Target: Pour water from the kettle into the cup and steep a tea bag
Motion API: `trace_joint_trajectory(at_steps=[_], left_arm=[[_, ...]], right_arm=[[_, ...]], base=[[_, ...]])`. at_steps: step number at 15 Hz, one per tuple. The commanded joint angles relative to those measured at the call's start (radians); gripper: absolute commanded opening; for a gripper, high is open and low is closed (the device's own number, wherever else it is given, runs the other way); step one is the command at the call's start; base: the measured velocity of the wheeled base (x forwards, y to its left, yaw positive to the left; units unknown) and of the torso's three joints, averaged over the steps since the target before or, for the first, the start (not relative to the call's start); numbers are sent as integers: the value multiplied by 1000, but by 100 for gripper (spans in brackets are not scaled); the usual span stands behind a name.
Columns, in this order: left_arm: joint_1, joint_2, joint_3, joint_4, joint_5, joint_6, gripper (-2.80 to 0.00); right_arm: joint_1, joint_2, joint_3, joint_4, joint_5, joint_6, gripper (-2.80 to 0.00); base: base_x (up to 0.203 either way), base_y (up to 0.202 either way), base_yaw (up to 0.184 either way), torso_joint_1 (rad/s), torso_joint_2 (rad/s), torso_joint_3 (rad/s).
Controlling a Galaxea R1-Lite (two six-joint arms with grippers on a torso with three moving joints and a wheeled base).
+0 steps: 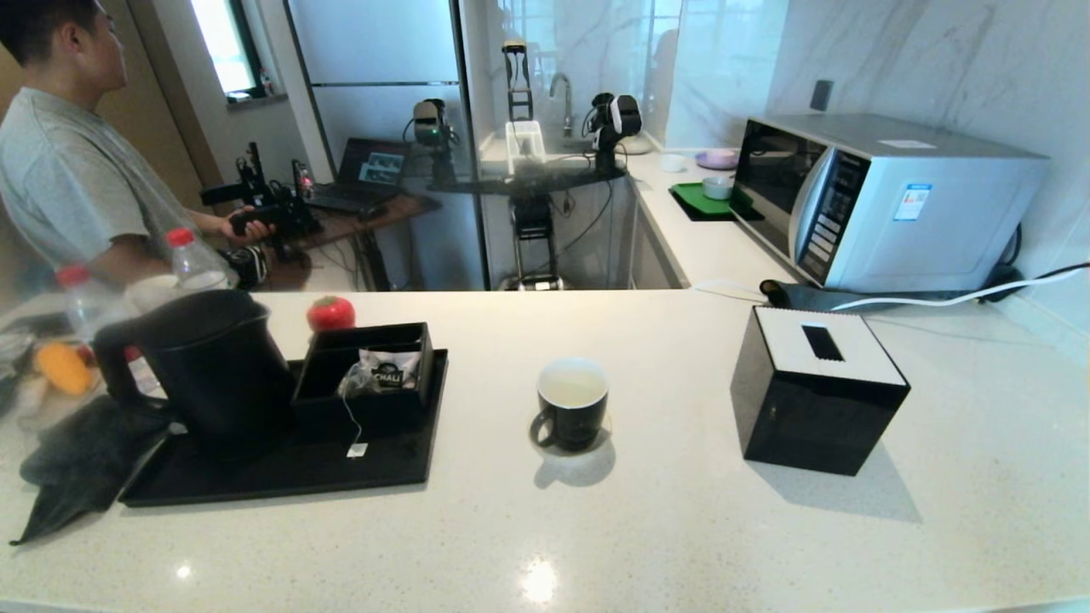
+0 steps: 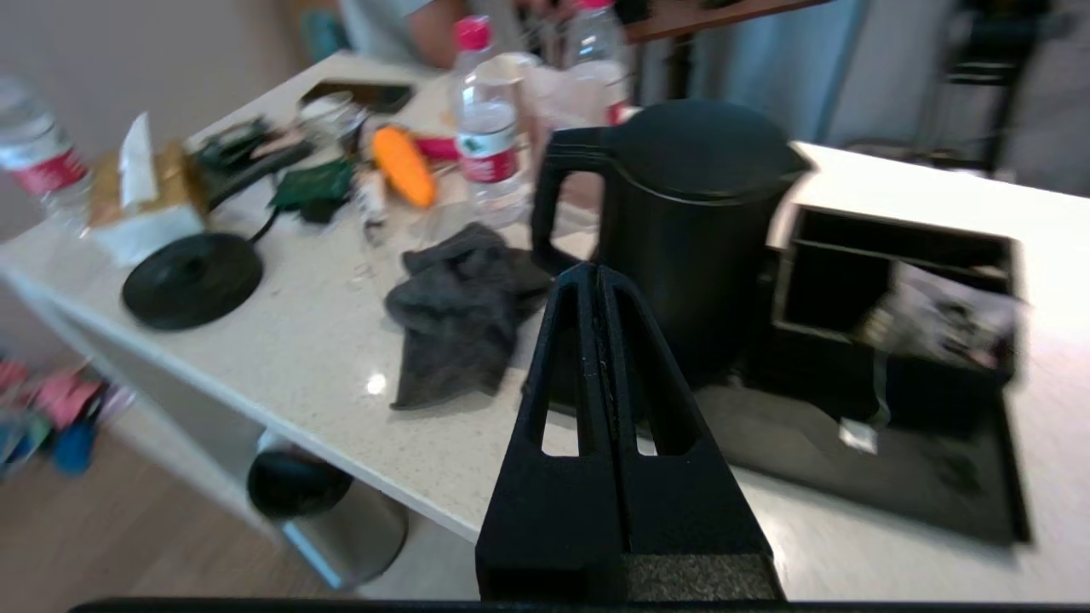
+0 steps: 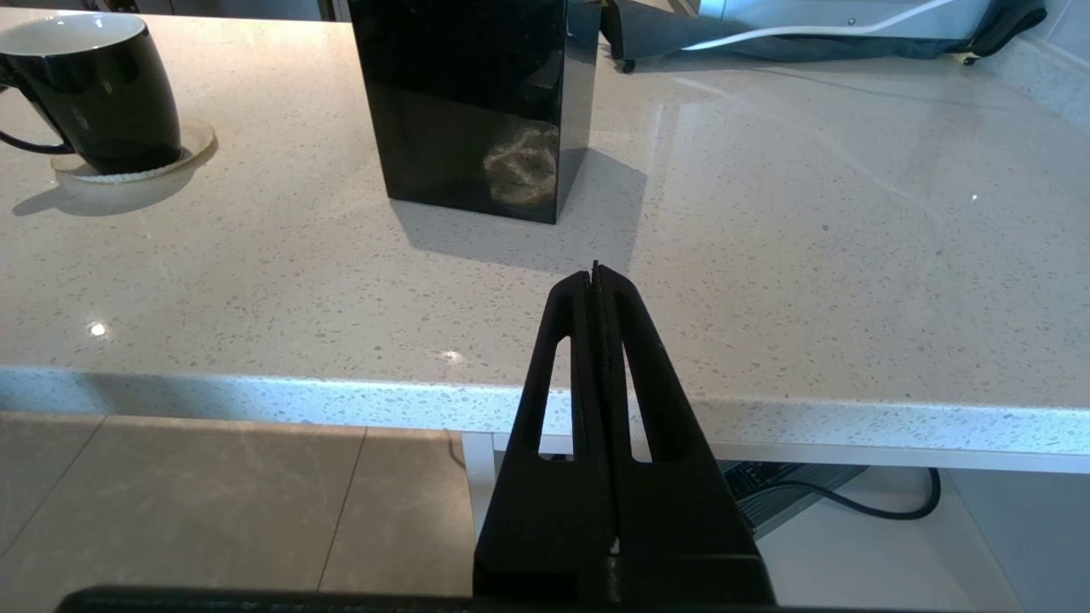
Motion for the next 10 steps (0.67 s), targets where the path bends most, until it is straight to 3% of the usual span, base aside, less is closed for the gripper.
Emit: trace_joint_trajectory(at_steps=[1, 3, 6, 10], left_arm=[[61, 246, 3, -82, 28, -28, -280], [139, 384, 45, -213, 29, -39, -280], [236, 615, 133, -512, -9, -26, -280], [384, 943, 188, -1017, -96, 87, -280]], right_arm=[[0, 1, 0, 0, 0, -1, -280], [0, 1, 0, 0, 0, -1, -280], [-1, 1, 0, 0, 0, -1, -280], [0, 1, 0, 0, 0, -1, -280]], base=[[0, 0, 0, 0, 0, 0], [0, 0, 0, 0, 0, 0], [0, 0, 0, 0, 0, 0], [0, 0, 0, 0, 0, 0]])
